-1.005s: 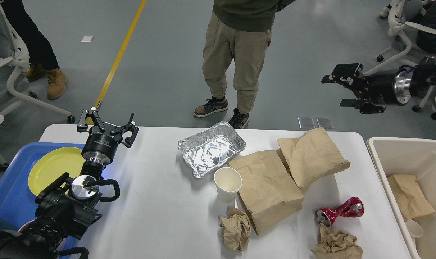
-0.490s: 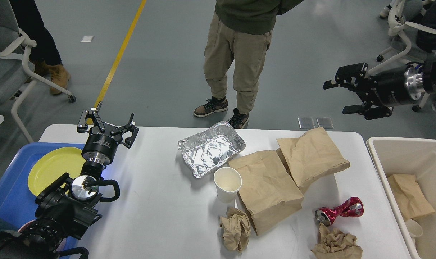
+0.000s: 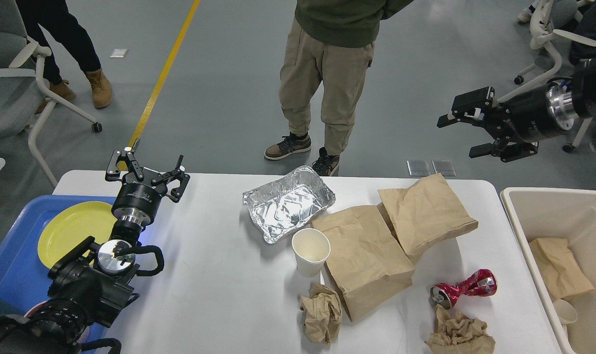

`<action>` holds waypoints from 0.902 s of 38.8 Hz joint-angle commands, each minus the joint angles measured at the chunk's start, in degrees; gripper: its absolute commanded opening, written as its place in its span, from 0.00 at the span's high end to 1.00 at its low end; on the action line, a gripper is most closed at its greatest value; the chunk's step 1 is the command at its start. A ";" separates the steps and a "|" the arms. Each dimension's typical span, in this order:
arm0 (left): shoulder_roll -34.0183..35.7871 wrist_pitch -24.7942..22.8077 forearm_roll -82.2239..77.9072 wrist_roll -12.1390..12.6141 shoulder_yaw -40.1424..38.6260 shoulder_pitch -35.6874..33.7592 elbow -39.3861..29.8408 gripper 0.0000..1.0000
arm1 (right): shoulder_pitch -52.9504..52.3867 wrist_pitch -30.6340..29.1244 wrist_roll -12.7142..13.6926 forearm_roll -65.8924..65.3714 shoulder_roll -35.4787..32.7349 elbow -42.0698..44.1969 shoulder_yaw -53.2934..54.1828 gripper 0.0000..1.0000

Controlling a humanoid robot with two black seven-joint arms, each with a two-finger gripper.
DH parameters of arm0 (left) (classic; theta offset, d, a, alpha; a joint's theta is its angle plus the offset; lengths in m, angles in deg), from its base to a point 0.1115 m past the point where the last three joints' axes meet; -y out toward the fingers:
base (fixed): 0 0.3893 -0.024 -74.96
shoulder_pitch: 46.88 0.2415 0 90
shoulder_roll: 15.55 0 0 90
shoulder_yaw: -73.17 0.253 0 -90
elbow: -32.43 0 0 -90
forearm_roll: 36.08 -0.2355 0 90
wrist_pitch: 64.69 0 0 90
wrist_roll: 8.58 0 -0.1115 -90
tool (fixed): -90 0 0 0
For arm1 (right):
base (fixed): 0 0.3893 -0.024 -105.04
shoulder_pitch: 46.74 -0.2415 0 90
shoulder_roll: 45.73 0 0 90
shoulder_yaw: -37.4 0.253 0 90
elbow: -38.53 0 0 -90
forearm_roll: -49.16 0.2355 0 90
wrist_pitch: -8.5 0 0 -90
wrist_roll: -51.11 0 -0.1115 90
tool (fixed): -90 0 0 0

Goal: Tidy desktop
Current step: 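Raise the right arm and move it over the brown paper bags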

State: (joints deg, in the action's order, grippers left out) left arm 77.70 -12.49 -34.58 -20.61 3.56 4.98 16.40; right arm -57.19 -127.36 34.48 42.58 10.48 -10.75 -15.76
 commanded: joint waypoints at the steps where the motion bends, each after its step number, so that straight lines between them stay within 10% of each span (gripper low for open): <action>1: 0.00 0.01 0.00 -0.01 0.00 0.00 -0.05 0.04 | -0.01 0.51 0.02 0.08 1.01 -0.03 0.17 0.00; 15: 0.00 0.01 0.00 0.07 0.00 0.00 -0.05 0.04 | -1.15 0.60 0.63 0.08 1.62 -0.29 -0.01 0.00; 35: 0.00 -0.43 0.08 -0.01 0.00 0.00 0.03 0.04 | 0.51 1.39 8.37 1.05 14.01 2.86 -3.35 0.00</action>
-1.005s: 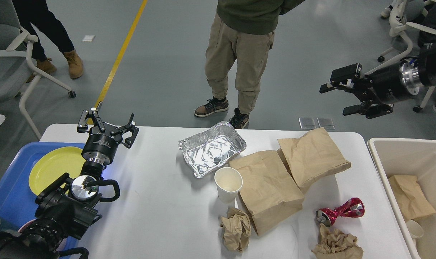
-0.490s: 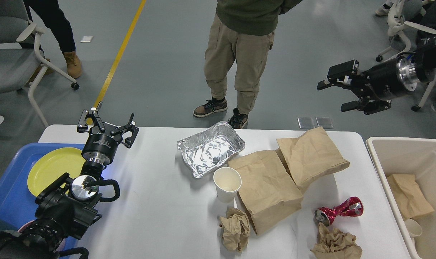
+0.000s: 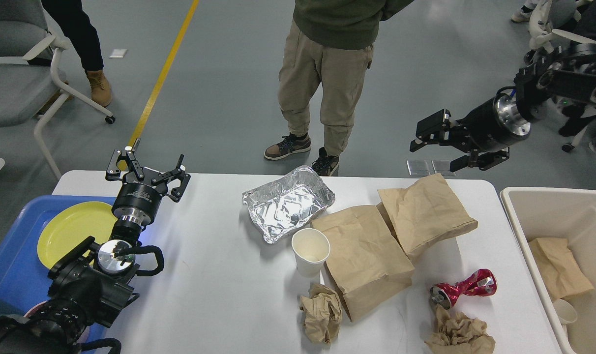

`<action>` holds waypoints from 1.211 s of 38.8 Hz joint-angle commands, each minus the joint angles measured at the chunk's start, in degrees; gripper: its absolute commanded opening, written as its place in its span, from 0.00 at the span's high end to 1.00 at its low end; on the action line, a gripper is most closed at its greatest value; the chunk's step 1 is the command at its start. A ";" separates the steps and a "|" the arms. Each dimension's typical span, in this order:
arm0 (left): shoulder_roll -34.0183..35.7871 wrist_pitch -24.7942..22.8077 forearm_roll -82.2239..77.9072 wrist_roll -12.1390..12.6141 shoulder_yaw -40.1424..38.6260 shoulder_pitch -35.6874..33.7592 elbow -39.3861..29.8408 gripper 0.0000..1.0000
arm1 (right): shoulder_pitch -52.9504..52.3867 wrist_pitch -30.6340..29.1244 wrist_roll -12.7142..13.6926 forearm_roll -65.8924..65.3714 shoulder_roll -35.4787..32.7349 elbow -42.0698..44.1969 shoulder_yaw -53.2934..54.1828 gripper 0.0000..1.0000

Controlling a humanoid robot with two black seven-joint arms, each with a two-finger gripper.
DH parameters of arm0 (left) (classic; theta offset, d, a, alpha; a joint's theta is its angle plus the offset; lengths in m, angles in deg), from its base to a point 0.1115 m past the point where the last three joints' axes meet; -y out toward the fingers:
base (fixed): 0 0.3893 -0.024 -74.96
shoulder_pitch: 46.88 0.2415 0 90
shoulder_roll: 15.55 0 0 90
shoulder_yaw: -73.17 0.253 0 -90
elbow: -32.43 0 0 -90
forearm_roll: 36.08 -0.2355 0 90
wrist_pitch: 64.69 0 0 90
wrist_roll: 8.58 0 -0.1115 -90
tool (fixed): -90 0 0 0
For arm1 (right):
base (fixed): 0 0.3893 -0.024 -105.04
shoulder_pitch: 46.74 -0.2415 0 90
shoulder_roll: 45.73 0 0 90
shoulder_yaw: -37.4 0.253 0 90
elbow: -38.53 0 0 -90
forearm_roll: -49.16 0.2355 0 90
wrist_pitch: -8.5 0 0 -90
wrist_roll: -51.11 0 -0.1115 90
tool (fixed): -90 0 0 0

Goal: Tidy desktop
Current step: 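Raise the right arm and move it over the brown paper bags, then lower the right gripper onto the farther brown paper bag and grasp it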

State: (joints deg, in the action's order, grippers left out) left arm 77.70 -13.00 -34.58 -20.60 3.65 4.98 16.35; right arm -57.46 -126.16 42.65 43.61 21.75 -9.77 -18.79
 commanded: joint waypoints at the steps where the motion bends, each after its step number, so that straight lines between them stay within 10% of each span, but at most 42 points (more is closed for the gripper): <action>1: 0.00 -0.01 0.00 -0.02 0.00 0.00 0.08 0.04 | 1.04 0.28 0.20 -0.08 3.27 2.24 -0.58 0.00; 24: 0.00 -0.27 0.00 0.07 0.00 0.00 -0.01 0.04 | 1.39 6.87 0.72 -0.60 5.39 -5.93 -10.33 0.00; 47: 0.00 -0.27 0.00 0.07 0.00 0.00 -0.01 0.04 | 23.01 12.41 2.75 23.38 7.93 8.66 -14.73 0.00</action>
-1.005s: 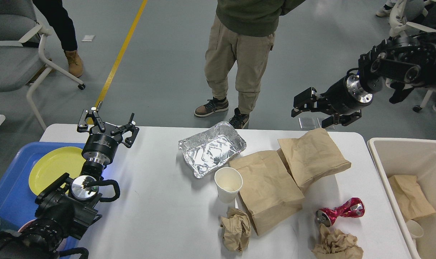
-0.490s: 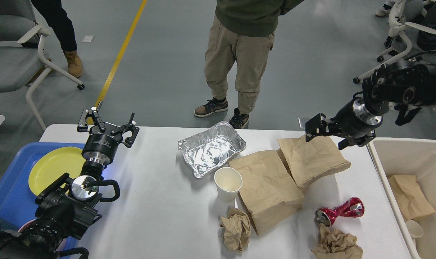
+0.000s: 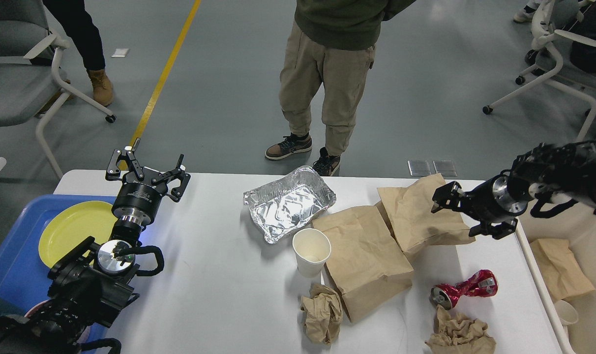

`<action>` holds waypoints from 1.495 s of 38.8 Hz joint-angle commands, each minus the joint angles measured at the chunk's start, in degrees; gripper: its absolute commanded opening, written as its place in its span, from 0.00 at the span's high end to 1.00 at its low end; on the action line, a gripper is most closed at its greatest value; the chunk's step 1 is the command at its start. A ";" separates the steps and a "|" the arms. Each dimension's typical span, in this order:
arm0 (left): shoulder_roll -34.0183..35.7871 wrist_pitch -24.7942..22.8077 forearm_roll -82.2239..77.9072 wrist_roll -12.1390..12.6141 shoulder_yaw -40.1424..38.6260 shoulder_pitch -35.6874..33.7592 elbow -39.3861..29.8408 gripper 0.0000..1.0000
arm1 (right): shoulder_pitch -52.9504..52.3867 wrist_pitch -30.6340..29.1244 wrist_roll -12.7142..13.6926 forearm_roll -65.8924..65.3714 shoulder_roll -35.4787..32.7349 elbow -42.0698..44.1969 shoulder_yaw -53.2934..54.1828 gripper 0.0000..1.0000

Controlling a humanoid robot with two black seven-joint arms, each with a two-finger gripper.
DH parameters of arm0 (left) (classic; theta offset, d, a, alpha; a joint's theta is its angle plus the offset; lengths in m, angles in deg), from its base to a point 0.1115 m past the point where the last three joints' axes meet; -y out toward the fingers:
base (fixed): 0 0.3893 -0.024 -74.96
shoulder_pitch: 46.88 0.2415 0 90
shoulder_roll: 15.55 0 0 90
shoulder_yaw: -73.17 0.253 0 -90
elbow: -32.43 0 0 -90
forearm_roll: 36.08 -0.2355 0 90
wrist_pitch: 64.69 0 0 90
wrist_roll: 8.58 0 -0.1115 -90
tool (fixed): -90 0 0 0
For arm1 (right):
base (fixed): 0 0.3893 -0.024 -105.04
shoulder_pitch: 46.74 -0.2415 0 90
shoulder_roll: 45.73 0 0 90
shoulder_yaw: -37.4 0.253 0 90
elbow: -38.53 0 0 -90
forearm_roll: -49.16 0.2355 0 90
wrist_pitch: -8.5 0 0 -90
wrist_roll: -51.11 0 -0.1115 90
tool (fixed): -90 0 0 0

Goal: Tidy desktop
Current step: 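Lower the right gripper onto the farther brown paper bag and grasp it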

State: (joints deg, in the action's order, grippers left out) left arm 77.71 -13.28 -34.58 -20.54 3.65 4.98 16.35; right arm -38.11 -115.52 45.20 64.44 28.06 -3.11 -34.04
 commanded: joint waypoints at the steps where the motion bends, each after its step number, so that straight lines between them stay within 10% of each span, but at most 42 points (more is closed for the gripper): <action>1: 0.00 0.01 0.00 0.00 0.00 0.00 -0.01 0.04 | 4.54 2.38 0.20 2.73 1.88 2.35 0.52 0.00; 21: 0.00 -0.25 0.00 0.00 0.00 0.00 -0.01 0.04 | 9.91 7.92 0.72 4.49 4.08 3.67 2.10 0.00; 38: 0.00 -0.25 0.00 0.00 0.00 0.00 0.08 0.04 | 0.33 -4.65 4.59 5.10 -1.63 0.33 2.45 0.00; 58: 0.00 -0.34 0.00 0.00 0.00 0.00 -0.01 0.04 | 11.75 13.80 4.59 11.35 3.38 0.94 16.42 0.00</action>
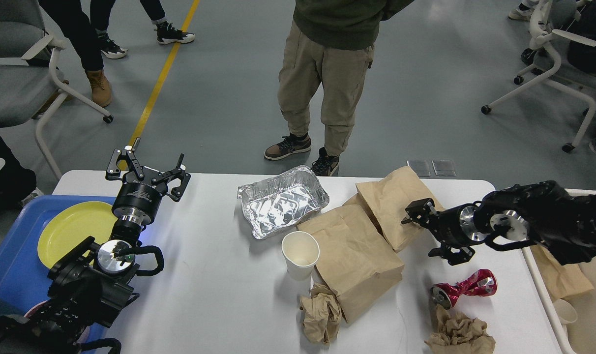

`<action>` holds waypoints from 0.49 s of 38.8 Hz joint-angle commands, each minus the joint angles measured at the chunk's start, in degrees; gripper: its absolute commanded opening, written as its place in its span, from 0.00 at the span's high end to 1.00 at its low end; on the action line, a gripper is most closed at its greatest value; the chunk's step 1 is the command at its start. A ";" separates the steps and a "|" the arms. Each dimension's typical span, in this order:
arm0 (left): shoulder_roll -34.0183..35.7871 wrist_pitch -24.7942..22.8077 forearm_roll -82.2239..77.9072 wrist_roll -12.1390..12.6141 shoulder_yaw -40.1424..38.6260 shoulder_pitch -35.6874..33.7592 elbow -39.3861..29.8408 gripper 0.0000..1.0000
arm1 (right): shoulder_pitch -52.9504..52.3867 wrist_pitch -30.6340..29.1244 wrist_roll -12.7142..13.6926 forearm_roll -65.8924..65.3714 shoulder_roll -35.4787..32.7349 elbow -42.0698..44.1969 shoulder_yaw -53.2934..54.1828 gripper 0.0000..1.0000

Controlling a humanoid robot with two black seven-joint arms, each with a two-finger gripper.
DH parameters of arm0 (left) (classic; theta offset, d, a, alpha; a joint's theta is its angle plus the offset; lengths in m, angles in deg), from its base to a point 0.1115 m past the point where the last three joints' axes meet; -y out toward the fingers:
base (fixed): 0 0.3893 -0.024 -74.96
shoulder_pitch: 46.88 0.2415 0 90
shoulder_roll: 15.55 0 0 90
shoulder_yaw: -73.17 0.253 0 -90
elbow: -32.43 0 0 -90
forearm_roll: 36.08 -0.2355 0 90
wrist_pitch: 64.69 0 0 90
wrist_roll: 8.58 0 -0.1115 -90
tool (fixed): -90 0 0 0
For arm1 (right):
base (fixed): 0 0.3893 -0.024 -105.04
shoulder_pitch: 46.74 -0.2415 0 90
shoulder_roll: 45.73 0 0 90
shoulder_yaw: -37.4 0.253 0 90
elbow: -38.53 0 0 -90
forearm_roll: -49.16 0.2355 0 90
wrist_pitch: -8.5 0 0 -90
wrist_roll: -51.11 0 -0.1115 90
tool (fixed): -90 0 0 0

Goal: Tidy desktop
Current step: 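Lower the right gripper onto the farther brown paper bag and grasp it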

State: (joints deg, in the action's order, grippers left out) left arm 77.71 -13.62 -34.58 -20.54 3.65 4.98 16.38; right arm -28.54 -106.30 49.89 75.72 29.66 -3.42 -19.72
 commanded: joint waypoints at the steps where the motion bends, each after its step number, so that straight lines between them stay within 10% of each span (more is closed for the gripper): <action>1: -0.01 0.00 0.00 0.00 0.00 0.00 -0.04 0.04 | 2.53 5.11 -0.09 0.07 2.13 1.34 2.19 0.00; 8: -0.01 0.00 0.00 0.00 0.00 0.00 -0.04 0.04 | 5.08 9.68 -0.18 -0.01 5.56 2.31 3.42 0.10; 13: -0.01 0.00 0.00 0.00 0.00 0.00 -0.04 0.04 | 5.79 13.20 0.34 -2.12 6.79 2.40 3.34 0.93; 19: -0.01 0.00 0.00 0.00 0.00 0.00 -0.04 0.04 | 5.88 15.57 7.55 -5.11 6.62 3.36 3.95 1.00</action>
State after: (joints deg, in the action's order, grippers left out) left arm 77.71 -13.63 -34.59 -20.54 3.65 4.98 16.35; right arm -22.73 -92.59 53.18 71.99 36.38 -0.65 -16.21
